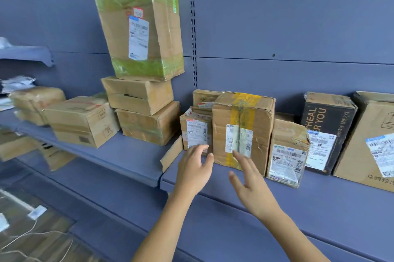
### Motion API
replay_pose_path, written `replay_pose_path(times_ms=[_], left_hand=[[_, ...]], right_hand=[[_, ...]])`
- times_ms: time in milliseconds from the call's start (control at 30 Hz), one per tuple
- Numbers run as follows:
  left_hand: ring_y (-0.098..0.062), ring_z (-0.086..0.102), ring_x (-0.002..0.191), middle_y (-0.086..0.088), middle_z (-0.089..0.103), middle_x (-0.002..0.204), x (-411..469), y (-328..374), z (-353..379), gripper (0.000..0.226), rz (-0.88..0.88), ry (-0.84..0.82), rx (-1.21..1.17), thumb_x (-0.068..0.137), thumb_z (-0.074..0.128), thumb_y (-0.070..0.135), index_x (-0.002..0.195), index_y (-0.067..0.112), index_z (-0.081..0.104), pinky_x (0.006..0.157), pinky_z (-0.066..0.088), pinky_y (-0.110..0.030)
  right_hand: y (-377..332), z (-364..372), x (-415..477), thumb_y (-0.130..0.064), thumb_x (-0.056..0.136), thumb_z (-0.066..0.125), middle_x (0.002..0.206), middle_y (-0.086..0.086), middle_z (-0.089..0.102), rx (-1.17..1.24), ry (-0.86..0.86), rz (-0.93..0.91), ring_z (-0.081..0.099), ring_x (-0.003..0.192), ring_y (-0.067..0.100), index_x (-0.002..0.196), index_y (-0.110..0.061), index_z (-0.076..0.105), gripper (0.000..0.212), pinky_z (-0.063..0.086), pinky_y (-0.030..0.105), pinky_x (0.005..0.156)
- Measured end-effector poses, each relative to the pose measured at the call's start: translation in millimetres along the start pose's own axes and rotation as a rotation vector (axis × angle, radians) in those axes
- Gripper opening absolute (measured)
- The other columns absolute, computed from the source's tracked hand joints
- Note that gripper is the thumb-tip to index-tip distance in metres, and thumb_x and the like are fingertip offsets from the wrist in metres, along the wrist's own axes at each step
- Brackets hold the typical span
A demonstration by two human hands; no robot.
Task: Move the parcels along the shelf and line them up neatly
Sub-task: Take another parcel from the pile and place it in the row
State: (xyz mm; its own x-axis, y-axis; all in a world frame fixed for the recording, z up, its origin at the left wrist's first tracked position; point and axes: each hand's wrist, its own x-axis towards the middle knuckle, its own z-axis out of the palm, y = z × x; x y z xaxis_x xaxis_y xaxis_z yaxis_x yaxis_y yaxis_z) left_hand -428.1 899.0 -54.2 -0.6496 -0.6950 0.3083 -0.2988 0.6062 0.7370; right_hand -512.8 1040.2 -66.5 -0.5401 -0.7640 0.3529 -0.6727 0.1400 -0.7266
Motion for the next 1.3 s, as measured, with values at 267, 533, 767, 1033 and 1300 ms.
replay_pose_path(times_ms=[267, 533, 767, 1033, 1300], left_hand=[[-0.009, 0.033, 0.134, 0.014, 0.036, 0.145, -6.2, -122.7, -158.8, 0.044, -0.193, -0.019, 0.011, 0.099, 0.035, 0.044, 0.141, 0.031, 0.035, 0.108, 0.033, -0.032], [-0.001, 0.048, 0.11, 0.014, 0.05, 0.122, -35.6, -221.5, -280.4, 0.026, -0.337, 0.109, -0.024, 0.099, 0.039, 0.037, 0.121, 0.03, 0.05, 0.089, 0.038, -0.021], [0.009, 0.047, 0.103, 0.016, 0.049, 0.123, -24.4, -274.5, -313.8, 0.028, -0.358, 0.106, -0.032, 0.099, 0.041, 0.034, 0.125, 0.029, 0.05, 0.084, 0.036, -0.015], [0.011, 0.046, 0.109, 0.019, 0.051, 0.118, 56.9, -310.3, -342.1, 0.017, -0.256, 0.127, -0.001, 0.098, 0.044, 0.031, 0.104, 0.047, 0.047, 0.087, 0.037, -0.012], [0.011, 0.049, 0.105, 0.021, 0.054, 0.113, 180.1, -313.7, -398.9, 0.02, -0.029, 0.199, 0.086, 0.096, 0.046, 0.023, 0.108, 0.036, 0.056, 0.088, 0.04, -0.011]], right_hand=[[-113.4, 159.1, 57.1, -0.026, 0.099, 0.047, 0.133, -0.019, 0.035, 0.096, -0.04, -0.141, 0.023, 0.129, 0.0, 0.141, -0.028, 0.035, 0.044, 0.024, 0.023, 0.108], [-198.8, 290.7, 91.4, -0.024, 0.097, 0.051, 0.129, -0.02, 0.033, 0.161, -0.21, -0.218, 0.022, 0.128, 0.002, 0.137, -0.03, 0.036, 0.043, 0.022, 0.019, 0.1], [-220.7, 354.7, 123.3, -0.024, 0.097, 0.052, 0.133, -0.022, 0.033, 0.204, -0.285, -0.24, 0.022, 0.13, 0.001, 0.134, -0.036, 0.036, 0.042, 0.027, 0.02, 0.1], [-232.6, 394.2, 215.0, -0.022, 0.094, 0.054, 0.133, -0.015, 0.037, 0.197, -0.173, -0.333, 0.021, 0.126, 0.0, 0.133, -0.025, 0.046, 0.04, 0.02, 0.014, 0.105], [-258.8, 414.3, 332.9, -0.038, 0.082, 0.041, 0.126, -0.02, 0.038, 0.06, 0.094, -0.444, 0.022, 0.121, 0.003, 0.124, -0.026, 0.055, 0.046, 0.021, 0.023, 0.104]])
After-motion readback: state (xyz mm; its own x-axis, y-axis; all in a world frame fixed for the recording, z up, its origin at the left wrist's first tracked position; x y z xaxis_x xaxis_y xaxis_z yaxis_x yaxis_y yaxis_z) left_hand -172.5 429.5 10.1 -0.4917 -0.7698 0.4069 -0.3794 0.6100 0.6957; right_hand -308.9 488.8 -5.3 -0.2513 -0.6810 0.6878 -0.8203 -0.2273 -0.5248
